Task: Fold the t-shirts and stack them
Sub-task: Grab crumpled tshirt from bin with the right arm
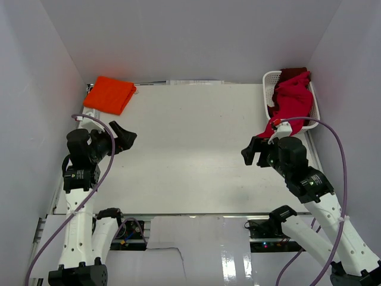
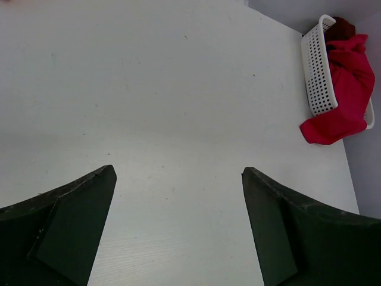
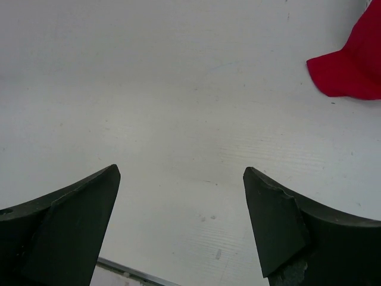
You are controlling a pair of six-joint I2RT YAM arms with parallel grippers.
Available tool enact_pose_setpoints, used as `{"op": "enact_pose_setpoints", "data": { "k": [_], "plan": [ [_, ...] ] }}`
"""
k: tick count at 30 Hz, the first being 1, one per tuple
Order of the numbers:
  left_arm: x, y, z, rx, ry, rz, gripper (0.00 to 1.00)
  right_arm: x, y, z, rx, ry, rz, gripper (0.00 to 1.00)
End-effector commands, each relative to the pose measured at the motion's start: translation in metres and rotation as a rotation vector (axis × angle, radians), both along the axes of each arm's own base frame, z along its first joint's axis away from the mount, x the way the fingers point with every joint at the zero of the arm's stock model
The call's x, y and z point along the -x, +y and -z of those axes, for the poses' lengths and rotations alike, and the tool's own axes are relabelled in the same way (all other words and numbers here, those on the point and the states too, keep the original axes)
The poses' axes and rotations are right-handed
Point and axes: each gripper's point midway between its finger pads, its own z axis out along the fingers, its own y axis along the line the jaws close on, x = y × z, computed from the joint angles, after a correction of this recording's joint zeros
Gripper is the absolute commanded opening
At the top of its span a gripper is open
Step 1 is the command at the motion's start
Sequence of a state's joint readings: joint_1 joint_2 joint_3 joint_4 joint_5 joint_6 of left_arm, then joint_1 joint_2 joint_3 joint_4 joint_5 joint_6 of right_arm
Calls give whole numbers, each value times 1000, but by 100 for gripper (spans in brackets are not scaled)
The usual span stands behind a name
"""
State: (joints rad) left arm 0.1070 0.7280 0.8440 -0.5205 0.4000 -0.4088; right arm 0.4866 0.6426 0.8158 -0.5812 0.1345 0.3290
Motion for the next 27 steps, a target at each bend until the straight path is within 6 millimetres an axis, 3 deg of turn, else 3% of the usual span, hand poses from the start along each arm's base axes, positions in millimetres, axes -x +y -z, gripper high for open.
{"op": "enact_pose_setpoints", "data": {
  "k": [1,7,10,14,16,17,18,20,22,23,24,27],
  "plan": [
    [-2,-6,1,7,-9,39,98,-10,-6,-19,16,-52,44,90],
    [-4,-9,5,15,2,60,98,-26,-15,-28,91,-36,107,90],
    [-4,-11,5,18,0,70,98,-48,-20,-38,164,-23,157,90],
    [-4,-11,4,16,-9,74,98,-105,-28,-48,248,50,231,90],
    [-3,-12,4,15,-12,75,98,-127,-48,-53,249,68,299,90],
    [-2,-12,3,14,-14,76,98,-140,-53,-45,260,100,315,90],
    [-2,-11,3,11,-16,77,98,-152,-70,-60,246,78,369,90],
    [-2,-13,3,15,-15,83,98,-172,-84,-54,275,98,411,90],
    [-2,-13,4,16,-12,88,98,-189,-103,-63,294,78,482,90],
    [-3,-13,5,18,-7,88,98,-200,-111,-51,334,109,511,91],
    [-3,-13,6,18,-6,88,98,-208,-121,-58,333,100,544,92],
    [-3,-14,6,20,-4,91,98,-227,-137,-35,349,164,593,99]
  ]
}}
